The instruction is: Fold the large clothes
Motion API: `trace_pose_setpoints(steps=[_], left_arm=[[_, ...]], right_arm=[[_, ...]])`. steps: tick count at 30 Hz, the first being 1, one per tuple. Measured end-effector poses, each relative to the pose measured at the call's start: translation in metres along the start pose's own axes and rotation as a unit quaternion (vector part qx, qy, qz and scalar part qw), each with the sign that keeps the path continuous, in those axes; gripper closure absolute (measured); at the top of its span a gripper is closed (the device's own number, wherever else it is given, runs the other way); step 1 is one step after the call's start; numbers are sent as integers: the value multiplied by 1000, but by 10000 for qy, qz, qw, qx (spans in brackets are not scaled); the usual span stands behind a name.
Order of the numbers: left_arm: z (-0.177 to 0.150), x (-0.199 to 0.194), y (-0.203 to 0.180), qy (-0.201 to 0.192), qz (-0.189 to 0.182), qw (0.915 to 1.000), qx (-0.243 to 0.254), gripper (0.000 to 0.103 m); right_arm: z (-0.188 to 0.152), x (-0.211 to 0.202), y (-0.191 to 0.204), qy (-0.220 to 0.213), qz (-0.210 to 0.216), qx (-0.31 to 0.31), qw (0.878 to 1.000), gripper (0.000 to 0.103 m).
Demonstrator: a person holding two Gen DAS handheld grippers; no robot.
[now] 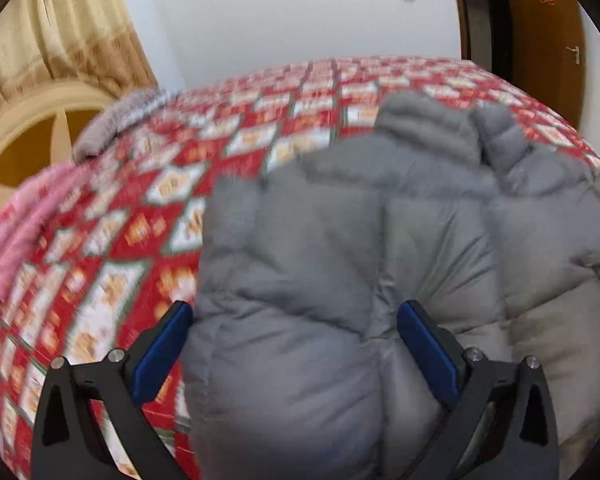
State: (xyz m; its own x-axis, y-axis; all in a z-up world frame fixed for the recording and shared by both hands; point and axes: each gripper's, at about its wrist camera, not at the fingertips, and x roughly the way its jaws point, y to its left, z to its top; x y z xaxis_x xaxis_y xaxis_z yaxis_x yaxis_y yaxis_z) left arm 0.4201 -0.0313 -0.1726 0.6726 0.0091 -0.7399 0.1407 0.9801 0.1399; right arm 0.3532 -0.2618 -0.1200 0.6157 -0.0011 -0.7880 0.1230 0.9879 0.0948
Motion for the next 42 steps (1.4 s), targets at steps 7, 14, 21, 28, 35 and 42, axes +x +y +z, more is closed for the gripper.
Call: trace_pose_setpoints(steps=[7,14,21,28,35,42], left_arm=[[-8,15,5,276,-401,9983,-319,0],[5,-26,18,-143,-11,9991,-410,0],[50,-67,5,-621,-293,9972,-293,0],[39,-10,-30,-198,261,9993,194,0],[16,24,-23,316,-132,9994,47,0],[14,29,-20,379,-318,9987,-114,0]], right_arm=[[-25,26,-5,-11,-250,-299,9992,32],[-33,33,5,-196,-483,-488,9974,32],[-36,32,8,-274,-505,-489,9971,32],[-37,30,5,-312,-430,-433,9976,32],[-37,31,5,-320,-404,-433,9977,32],[-37,32,8,-295,-510,-507,9970,32]])
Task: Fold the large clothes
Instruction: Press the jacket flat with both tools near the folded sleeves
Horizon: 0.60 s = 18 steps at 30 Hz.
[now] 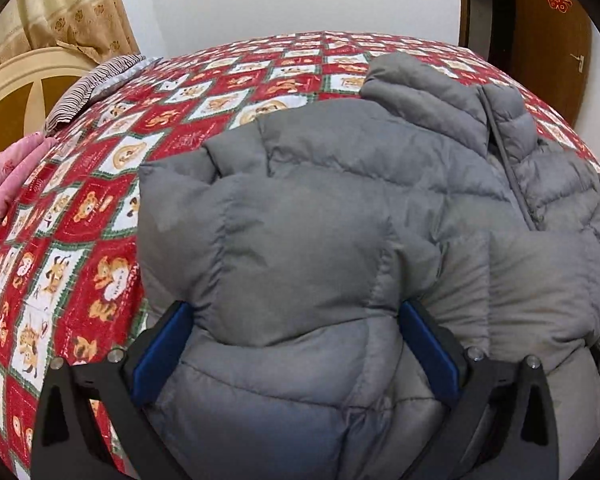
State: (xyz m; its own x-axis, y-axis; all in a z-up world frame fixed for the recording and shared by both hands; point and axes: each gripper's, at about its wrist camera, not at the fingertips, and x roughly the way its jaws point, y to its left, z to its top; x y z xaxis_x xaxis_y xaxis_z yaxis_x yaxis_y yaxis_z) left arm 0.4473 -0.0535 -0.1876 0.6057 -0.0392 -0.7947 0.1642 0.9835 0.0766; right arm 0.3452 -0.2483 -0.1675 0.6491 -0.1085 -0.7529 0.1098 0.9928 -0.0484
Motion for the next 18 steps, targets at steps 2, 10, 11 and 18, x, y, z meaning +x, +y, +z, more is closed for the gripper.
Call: trace_pose_setpoints(steps=[2,10,11,18], left_arm=[[-1,1,-1,-21,-3,10000,-7,0],[2,-1,-3,33,84,9999,93,0],[4,-3,-2,86,75,9999,110,0],[12,-65,-4,-714,-24,9972,235,0]], right_arm=[[0,1,1,7,-47,-37,10000,31],[0,2,3,22,-122,-81,9999,31],[0,1,3,32,-113,-80,9999,31],[12,-37,-18,-253,247,229,9991,31]])
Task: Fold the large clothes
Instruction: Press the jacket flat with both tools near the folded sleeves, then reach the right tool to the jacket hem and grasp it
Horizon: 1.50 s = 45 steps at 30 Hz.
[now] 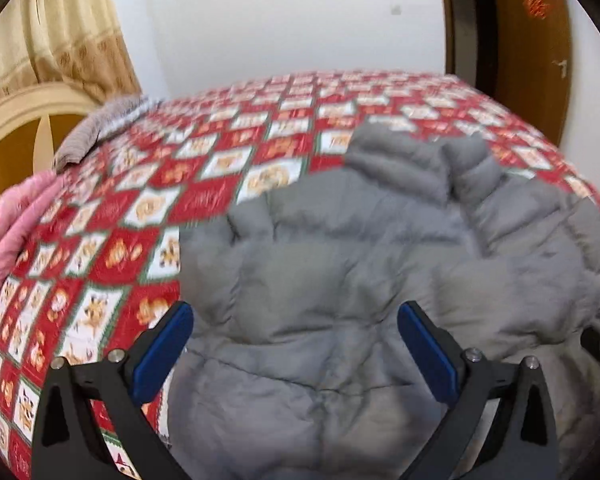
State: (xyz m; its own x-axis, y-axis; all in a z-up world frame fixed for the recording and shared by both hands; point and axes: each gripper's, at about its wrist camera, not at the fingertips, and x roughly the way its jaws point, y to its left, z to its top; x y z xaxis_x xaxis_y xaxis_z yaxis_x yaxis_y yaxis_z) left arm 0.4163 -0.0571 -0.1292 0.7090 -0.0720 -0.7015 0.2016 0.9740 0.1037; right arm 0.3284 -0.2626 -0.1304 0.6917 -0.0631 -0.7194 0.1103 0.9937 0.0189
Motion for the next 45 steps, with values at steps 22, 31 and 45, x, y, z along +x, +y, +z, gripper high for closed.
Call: trace_pose_setpoints(steps=[22,31,45], left_arm=[[50,25,1,63,53,9996,267,0],[57,79,8,437,170,9989,53,0],[137,102,-11,98,0,9999,-137,0]], right_arm=[[85,14,-32,325,54,-72,9994,21],[187,130,-47,1012,2,1354,9856,21],[197,186,-32,1712,45,1026,9799,72]])
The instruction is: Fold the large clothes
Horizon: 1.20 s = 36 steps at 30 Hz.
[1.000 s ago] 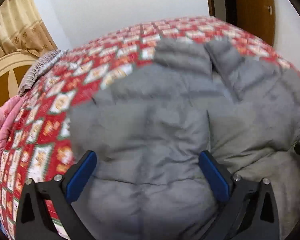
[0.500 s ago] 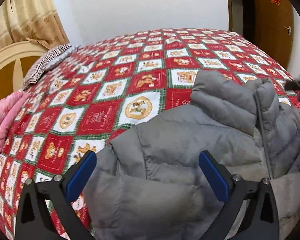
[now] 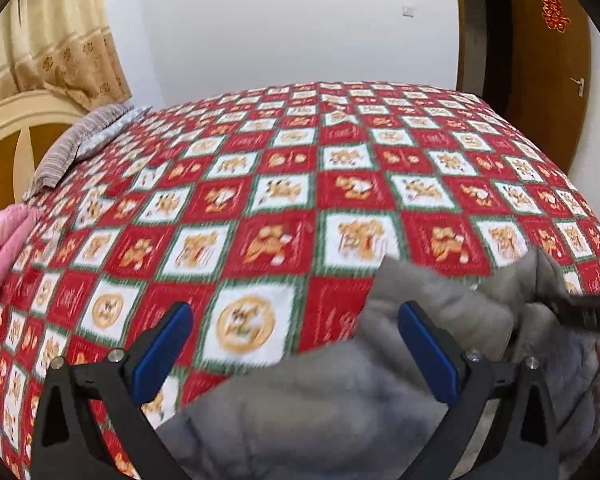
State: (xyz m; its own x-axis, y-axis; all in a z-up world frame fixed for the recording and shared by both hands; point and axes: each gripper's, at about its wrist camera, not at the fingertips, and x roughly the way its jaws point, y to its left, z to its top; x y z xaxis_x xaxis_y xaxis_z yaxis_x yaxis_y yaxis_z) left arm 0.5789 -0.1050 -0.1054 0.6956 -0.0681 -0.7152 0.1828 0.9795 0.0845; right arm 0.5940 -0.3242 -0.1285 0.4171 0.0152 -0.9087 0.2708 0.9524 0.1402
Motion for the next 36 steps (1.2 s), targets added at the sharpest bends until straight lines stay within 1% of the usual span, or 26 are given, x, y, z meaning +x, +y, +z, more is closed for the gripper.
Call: trace_pose_setpoints(steps=[2,3,5,6,7,9,10,11,13,15,19,20,22,24,26,27,28,30,31,33,34,35,36], left_arm=[[8,0,-6,-84,-65,9999,-80,0],[14,-2,-10,-142,-134,9996,-184,0],[26,-4,-22,-220,-374,9986,-302,0],[31,-4,-31,-213,-495,9982,-258,0],[34,-3,-40,-189,-532,9983,-154,0],[32,5,-62,-157,-298,9992,237,0],[28,12,-71,-104,-34,9988,485,0],[23,17,-74,-45,161,9979,627,0],[11,23,-69,86,321,9967,745,0],[-3,21,-60,196,276,9961,819,0],[-28,14,-43,253,393,9938,1011,0],[-33,12,-37,266,442,9938,989,0],[-32,5,-31,176,379,9954,863,0],[-24,-10,-30,-89,277,9975,636,0],[-12,-24,-33,-313,55,9986,434,0],[-5,-29,-37,-404,-82,9984,378,0],[-2,-31,-39,-448,-142,9982,361,0],[9,-26,-50,-490,-52,9981,379,0],[11,-20,-53,-447,16,9981,421,0],[11,7,-65,-209,438,9964,691,0],[8,15,-64,-74,517,9958,745,0],[2,23,-62,129,489,9959,749,2],[-3,24,-58,233,395,9964,714,4]], right_arm=[[-8,-6,-11,3,109,13,9999,81],[-12,-11,-15,-36,183,-5,9998,84],[-20,-19,-22,-122,249,-107,9996,87],[-24,-22,-24,-152,338,-126,9992,88],[-26,-24,-25,-167,383,-141,9990,88],[-32,-29,-28,-246,419,-182,9987,89],[-33,-30,-28,-275,441,-217,9984,90],[-35,-31,-29,-308,405,-252,9984,91],[-38,-33,-33,-355,386,-278,9982,92],[-42,-33,-38,-381,354,-304,9982,92],[-51,-33,-48,-451,337,-303,9980,93],[-53,-33,-51,-469,343,-280,9979,93],[-56,-31,-55,-485,349,-226,9980,93],[-58,-29,-57,-515,351,-176,9979,93],[-60,-29,-57,-566,354,-172,9976,93],[-61,-29,-56,-596,347,-191,9974,93],[-61,-29,-55,-616,320,-234,9973,93],[-62,-29,-53,-640,271,-300,9971,93],[-62,-29,-53,-649,264,-316,9970,93],[-62,-28,-54,-657,277,-322,9969,93],[-63,-28,-54,-659,284,-316,9969,93],[-63,-28,-54,-661,291,-317,9969,93],[-64,-28,-55,-664,288,-325,9968,93]])
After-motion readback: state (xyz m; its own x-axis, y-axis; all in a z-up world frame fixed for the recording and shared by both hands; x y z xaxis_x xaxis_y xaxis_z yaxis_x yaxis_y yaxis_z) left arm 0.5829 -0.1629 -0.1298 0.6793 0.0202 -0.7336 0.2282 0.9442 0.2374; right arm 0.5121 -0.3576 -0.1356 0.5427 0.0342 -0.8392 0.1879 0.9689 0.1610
